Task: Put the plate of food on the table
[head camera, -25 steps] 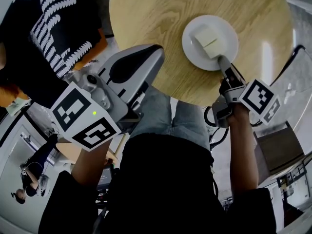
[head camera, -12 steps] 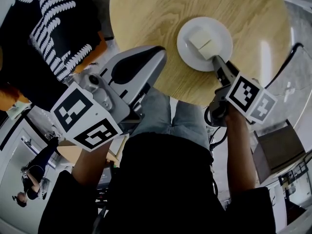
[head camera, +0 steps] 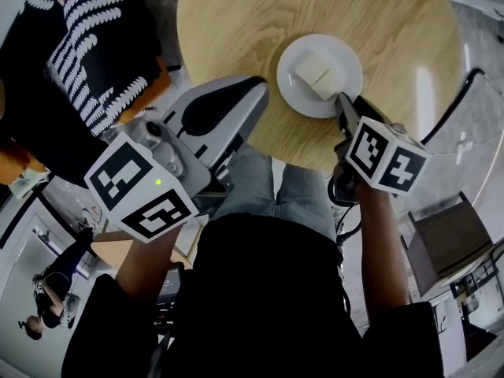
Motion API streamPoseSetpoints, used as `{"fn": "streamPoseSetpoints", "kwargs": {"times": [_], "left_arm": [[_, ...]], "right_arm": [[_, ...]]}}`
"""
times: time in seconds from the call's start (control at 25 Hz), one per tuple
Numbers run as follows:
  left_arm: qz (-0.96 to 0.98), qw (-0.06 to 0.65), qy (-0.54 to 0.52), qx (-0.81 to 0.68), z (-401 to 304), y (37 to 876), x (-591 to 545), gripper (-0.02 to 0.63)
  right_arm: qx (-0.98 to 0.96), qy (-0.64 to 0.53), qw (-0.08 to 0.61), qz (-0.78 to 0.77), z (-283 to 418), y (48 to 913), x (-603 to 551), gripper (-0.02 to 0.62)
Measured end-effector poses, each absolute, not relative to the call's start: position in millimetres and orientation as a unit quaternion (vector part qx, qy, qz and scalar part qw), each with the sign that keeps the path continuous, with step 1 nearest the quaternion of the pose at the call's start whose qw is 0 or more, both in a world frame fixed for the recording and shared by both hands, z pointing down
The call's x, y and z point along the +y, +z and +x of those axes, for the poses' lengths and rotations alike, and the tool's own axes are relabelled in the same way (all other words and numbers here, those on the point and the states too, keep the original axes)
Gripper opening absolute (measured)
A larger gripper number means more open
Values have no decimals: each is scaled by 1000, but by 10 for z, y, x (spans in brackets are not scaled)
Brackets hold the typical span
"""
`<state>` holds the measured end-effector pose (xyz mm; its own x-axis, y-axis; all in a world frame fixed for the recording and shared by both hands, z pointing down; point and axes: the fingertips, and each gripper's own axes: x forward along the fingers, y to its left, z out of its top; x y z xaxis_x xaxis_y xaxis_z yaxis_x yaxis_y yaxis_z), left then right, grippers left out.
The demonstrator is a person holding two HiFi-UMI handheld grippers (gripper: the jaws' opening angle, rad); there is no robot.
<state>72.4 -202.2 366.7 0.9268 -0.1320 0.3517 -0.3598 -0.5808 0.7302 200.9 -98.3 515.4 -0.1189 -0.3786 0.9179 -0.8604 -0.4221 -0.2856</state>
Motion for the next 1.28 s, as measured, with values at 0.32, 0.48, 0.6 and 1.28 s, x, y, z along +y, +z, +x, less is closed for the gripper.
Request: {"fn": "streamPoseSetpoints", "kwargs": {"times": [0.32, 0.48, 0.6, 1.28], "left_arm": [[881, 432, 126, -143, 730, 3596, -2020, 6], [884, 428, 123, -142, 715, 3530, -1980, 6], [885, 427, 122, -142, 712, 3512, -1967, 6], [892, 410, 118, -146, 743, 3275, -1979, 6]], "right_arm": [[-499, 545, 230, 633, 2035, 5134, -1004, 124], [-518, 530, 254, 622, 2004, 5132, -1004, 130], [-531, 526, 265, 609, 1986, 5144, -1006, 132], [-527, 500, 289, 624, 2058, 5068, -965, 143]]}}
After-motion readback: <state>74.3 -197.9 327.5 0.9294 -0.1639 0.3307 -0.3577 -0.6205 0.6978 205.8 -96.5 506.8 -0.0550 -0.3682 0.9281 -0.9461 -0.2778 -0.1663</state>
